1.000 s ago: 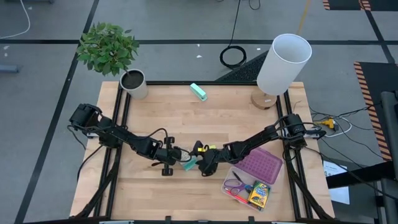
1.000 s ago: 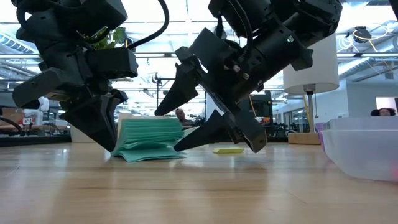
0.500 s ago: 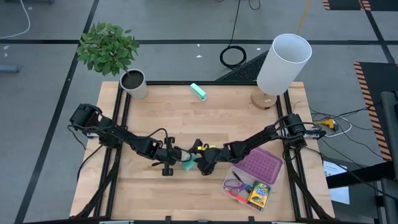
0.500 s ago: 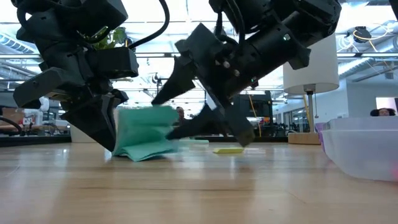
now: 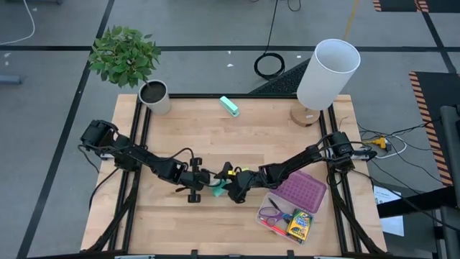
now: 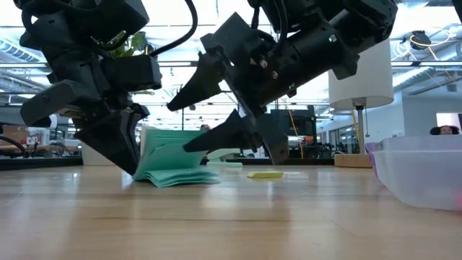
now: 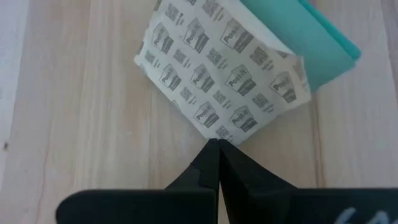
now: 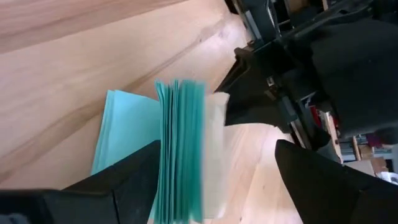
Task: Pack school essentials
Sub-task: Put the blue sticky notes into the violet supply box
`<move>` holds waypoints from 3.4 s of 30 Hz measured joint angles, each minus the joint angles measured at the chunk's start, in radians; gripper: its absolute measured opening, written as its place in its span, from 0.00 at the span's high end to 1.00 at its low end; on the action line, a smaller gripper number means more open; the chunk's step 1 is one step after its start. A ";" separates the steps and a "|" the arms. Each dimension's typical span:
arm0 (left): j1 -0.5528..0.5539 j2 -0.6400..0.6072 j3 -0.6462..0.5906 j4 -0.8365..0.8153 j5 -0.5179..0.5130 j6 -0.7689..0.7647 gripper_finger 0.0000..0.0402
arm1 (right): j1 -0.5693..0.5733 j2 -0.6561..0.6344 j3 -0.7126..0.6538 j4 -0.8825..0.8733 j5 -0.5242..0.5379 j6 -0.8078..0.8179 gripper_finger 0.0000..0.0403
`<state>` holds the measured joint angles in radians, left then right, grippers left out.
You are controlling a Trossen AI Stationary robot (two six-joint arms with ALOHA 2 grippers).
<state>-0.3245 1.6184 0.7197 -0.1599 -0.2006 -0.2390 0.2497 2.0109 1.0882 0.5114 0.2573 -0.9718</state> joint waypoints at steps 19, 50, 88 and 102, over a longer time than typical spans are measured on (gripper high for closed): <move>0.004 0.000 0.000 0.009 -0.003 0.004 0.99 | -0.026 0.000 0.000 -0.048 -0.031 -0.002 0.35; 0.004 -0.001 0.002 0.061 -0.036 0.073 0.99 | -0.044 0.000 0.000 -0.067 -0.129 0.029 0.55; -0.078 -0.131 0.006 0.156 -0.287 0.077 0.72 | -0.072 0.000 0.000 -0.121 -0.184 0.102 0.99; -0.215 0.091 0.006 0.271 -0.509 -0.030 0.26 | -0.094 0.000 0.000 -0.128 -0.182 0.185 0.99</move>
<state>-0.5392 1.7094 0.7258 0.1114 -0.7094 -0.2687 0.1555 2.0109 1.0882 0.3830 0.0753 -0.7870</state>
